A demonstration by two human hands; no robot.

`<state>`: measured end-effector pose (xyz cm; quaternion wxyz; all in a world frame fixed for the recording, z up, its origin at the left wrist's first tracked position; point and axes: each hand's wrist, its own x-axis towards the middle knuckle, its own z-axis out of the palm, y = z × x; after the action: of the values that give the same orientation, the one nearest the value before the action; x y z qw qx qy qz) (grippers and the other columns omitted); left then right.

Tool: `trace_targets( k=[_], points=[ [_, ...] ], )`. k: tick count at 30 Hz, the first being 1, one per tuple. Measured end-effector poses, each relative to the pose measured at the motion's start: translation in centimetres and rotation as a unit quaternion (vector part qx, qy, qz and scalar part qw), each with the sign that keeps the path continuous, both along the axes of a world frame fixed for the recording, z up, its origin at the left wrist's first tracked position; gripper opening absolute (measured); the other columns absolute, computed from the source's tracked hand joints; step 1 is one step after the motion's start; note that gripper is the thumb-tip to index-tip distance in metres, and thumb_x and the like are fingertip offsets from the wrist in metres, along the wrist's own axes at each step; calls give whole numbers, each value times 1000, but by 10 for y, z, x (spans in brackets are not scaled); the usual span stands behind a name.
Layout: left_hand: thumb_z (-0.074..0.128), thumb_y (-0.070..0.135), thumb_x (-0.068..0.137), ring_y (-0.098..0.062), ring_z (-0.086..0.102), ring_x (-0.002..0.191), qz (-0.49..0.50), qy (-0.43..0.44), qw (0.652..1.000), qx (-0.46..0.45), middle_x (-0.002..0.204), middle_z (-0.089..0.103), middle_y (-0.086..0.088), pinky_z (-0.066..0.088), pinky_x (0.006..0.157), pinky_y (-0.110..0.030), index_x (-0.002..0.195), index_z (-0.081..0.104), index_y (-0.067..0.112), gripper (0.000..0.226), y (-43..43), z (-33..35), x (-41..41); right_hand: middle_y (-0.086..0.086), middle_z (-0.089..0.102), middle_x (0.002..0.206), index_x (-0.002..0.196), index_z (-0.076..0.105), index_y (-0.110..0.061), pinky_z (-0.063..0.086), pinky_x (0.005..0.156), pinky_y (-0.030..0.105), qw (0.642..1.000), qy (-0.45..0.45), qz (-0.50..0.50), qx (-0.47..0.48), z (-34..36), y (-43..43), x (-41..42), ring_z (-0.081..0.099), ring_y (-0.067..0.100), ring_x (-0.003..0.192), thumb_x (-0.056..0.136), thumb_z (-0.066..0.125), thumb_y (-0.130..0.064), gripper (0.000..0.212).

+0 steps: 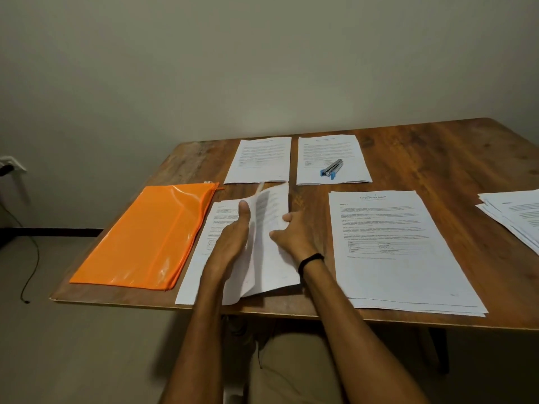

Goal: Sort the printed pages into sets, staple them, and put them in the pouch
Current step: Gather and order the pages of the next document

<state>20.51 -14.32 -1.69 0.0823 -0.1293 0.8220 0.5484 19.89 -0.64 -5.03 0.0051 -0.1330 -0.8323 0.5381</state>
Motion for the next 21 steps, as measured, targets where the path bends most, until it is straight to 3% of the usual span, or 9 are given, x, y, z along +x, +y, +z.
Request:
trace_targets(
  k=[2,4,6,9,11,15,18,21],
  points=[
    [30,97,71,-23,42,139,-15,17,1000,-18,156,38,7,31,118,-50,154,29,37,103,3,-4,0,7,59,121,123,47,-17,54,82,31,997,54,-48,23,4,6,3,61,27,107,89,70,-9,41],
    [47,67,94,-14,45,127,-51,34,996,-60,143,42,14,37,112,-40,150,36,32,66,8,-4,6,7,62,120,121,47,-20,57,85,37,981,133,-108,92,14,13,5,63,27,105,87,70,-8,43],
    [48,39,104,-19,52,117,-145,-17,975,-168,135,51,6,42,104,-35,143,47,20,43,13,-11,4,7,66,120,126,46,-22,58,86,37,966,182,-142,114,32,25,10,66,27,104,87,71,-6,48],
    [50,45,101,-30,40,139,-227,-42,919,-320,155,37,-7,37,111,-44,149,37,17,58,19,-22,0,3,71,111,140,43,-18,54,79,25,948,236,-191,95,67,46,18,67,17,95,89,71,-3,60],
    [55,56,94,-36,30,146,-236,-48,898,-367,162,26,-11,35,115,-51,153,32,17,74,22,-30,-3,0,70,109,139,46,-15,47,73,13,940,250,-220,77,82,63,19,64,11,94,90,71,-4,56],
    [58,64,87,-35,41,139,-214,-24,885,-414,156,38,-10,39,111,-51,147,38,20,77,24,-42,-8,13,63,131,132,55,-9,46,86,31,976,64,-156,137,74,83,6,60,32,117,97,63,-25,39],
    [57,65,87,-34,41,137,-209,-2,880,-426,153,41,-8,40,109,-50,145,40,23,73,24,-42,-4,19,59,134,132,54,-4,46,97,41,984,-65,-72,146,37,73,-3,54,40,124,93,65,-47,59],
    [57,66,88,-39,21,148,-190,-7,881,-434,162,28,-6,27,115,-59,151,33,28,77,25,-40,2,19,52,140,136,48,-6,42,104,46,975,-106,-55,188,13,55,-7,48,40,129,90,69,-48,65]
  ],
)
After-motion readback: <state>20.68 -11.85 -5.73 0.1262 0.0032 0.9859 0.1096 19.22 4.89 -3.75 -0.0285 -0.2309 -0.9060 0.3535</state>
